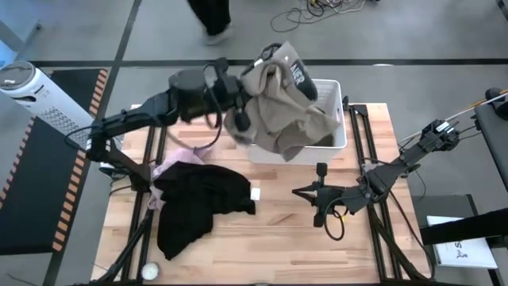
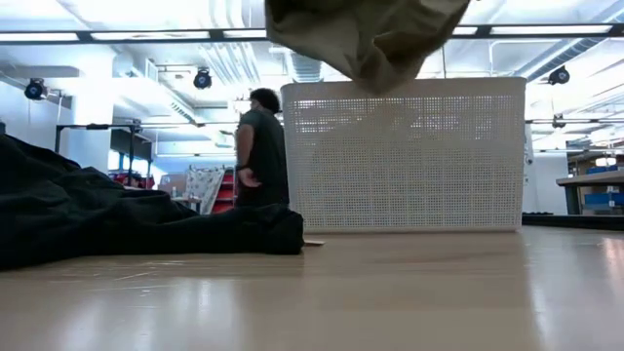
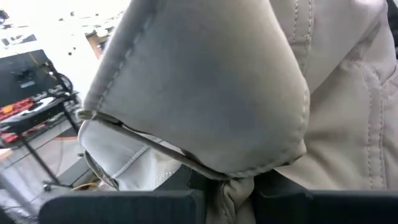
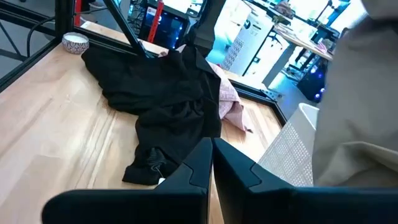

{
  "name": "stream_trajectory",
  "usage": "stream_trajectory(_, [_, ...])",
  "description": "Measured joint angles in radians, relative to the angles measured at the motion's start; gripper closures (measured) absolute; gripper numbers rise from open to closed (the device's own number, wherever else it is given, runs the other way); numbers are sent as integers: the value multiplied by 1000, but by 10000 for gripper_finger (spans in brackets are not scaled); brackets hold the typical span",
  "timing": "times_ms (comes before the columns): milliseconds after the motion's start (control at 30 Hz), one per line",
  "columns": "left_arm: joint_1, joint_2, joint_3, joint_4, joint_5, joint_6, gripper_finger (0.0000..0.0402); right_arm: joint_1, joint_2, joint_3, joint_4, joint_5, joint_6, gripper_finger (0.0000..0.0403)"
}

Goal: Sort clothes
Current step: Put the light brown pants into the white laundry bin

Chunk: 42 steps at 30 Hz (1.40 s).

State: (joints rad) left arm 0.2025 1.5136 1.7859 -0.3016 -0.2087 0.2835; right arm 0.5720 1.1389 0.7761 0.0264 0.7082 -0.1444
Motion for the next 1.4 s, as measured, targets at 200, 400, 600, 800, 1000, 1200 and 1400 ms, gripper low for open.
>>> stream_trajectory(200, [155,110,0,105,287,-35,385,0,0,0,-1,0,-4,403])
stream_trajectory(400, [212,248,24,108,327,-40,383,0,0,0,-1,0,-10,403])
stream_trajectory(600, [217,422,177,-82,323,11,384,0,0,0,-25,1,2,403])
stream_trajectory(800, [217,610,371,-322,303,23,385,0,0,0,-48,1,35,403])
stream_trajectory(1000, [219,763,482,-440,300,20,385,0,1,0,-55,1,47,403])
stream_trajectory(1200, [222,840,514,-492,296,9,385,0,1,0,-59,0,48,403])
stream_trajectory(1400, [227,859,513,-533,296,-28,385,0,1,0,-62,0,48,403])
